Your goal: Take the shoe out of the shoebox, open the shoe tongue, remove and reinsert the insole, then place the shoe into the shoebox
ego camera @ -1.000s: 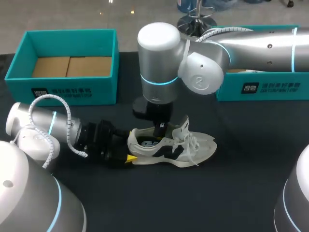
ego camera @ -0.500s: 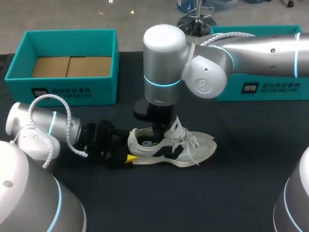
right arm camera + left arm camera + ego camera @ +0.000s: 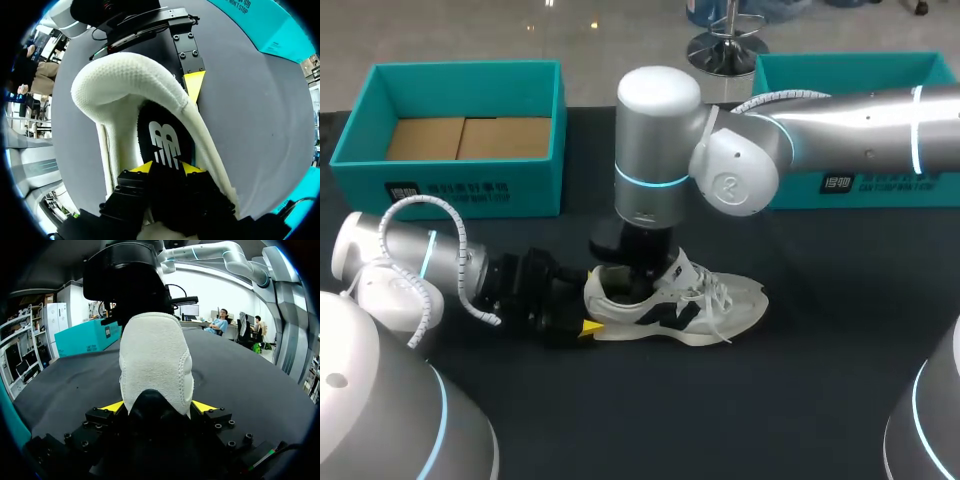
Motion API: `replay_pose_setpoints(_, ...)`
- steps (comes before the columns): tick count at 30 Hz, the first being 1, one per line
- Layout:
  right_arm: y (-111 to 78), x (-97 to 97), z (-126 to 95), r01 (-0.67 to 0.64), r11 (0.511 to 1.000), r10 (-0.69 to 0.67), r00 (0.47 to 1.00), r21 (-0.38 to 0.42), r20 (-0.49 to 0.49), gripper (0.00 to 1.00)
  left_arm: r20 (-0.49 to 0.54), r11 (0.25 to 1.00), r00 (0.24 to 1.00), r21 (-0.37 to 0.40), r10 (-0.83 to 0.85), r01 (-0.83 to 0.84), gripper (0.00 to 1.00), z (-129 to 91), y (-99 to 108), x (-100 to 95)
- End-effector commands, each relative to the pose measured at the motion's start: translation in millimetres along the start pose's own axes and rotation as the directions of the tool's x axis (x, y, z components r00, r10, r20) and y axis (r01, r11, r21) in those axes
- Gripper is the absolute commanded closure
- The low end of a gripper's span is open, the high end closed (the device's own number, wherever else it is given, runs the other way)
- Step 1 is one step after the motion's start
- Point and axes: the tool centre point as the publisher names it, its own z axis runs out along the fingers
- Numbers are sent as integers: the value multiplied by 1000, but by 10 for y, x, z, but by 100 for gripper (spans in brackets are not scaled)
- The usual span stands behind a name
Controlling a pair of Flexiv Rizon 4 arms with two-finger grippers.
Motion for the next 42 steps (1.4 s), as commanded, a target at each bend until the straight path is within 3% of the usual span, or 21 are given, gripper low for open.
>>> replay_pose_setpoints(1, 85, 34, 322, 3, 1000, -3, 1000, 19, -1, 100, -1, 1000, 1000, -4, 1, -1, 100, 38, 46, -37)
replay_pose_setpoints(12, 64, 58, -8, 11, 998, -12, 1000, 56, 21, 100, -1, 1000, 1000, -4, 1, -1, 100, 38, 46, -37)
replay_pose_setpoints(27, 17, 209, -495, -12, 999, 10, 998, 33, 63, 100, -1, 1000, 1000, -4, 1, -1, 100, 38, 46, -37)
replay_pose_setpoints(33, -8, 181, -489, -13, 999, 10, 998, 44, 66, 100, -1, 1000, 1000, -4, 1, -1, 100, 38, 46, -37)
replay_pose_setpoints(42, 23, -13, -354, -9, 998, 6, 999, 65, 50, 100, -1, 1000, 1000, -4, 1, -1, 100, 38, 46, -37)
